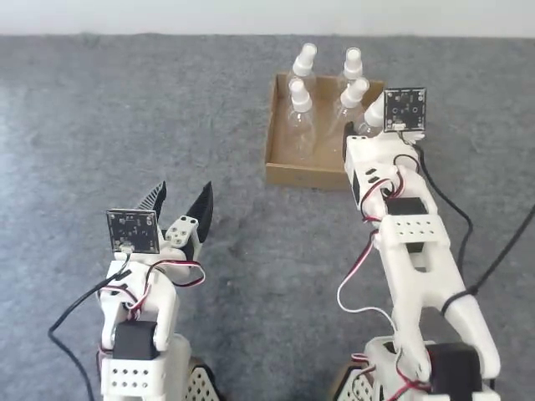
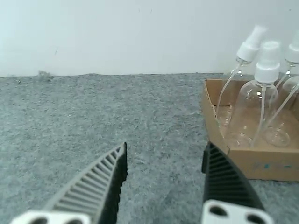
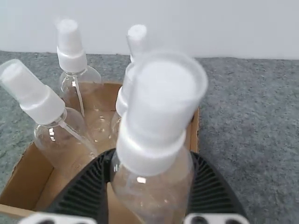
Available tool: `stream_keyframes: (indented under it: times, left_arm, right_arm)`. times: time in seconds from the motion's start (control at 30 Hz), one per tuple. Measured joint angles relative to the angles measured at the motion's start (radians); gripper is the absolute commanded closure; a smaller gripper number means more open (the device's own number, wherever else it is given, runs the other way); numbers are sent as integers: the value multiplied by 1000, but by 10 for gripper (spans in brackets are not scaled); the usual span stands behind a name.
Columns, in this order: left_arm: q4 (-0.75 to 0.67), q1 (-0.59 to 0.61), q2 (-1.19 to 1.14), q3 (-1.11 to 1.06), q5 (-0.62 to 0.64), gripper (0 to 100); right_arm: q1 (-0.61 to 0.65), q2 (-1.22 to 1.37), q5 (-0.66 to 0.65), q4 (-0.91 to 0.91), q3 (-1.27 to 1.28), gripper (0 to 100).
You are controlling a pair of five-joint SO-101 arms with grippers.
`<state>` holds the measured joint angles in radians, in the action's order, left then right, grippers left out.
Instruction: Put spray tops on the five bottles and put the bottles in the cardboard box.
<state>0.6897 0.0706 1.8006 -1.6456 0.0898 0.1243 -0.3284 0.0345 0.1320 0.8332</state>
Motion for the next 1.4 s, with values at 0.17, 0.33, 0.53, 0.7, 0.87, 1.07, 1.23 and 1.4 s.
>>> stream_keyframes:
  times: [0.17, 0.33, 0.53, 0.7, 0.87, 1.07, 1.23, 1.4]
  left_arm:
    - [0, 0, 0, 0, 0, 754]
    - [0, 0, 0, 0, 0, 754]
    - [0, 0, 0, 0, 0, 754]
    - [0, 0, 0, 0, 0, 754]
    - [0, 0, 0, 0, 0, 754]
    - [0, 0, 0, 0, 0, 754]
    - [0, 6, 0, 0, -9, 754]
    - [0, 6, 0, 0, -43, 754]
  right_arm:
    - [0, 52, 0, -35, 0, 930]
    - [0, 97, 0, -66, 0, 930]
    - [0, 110, 0, -72, 0, 930]
    - [0, 138, 0, -72, -20, 930]
    - [0, 184, 0, -75, -48, 930]
    - [0, 192, 0, -78, -49, 929]
    - [0, 192, 0, -78, -49, 929]
    - [0, 192, 0, -78, -49, 929]
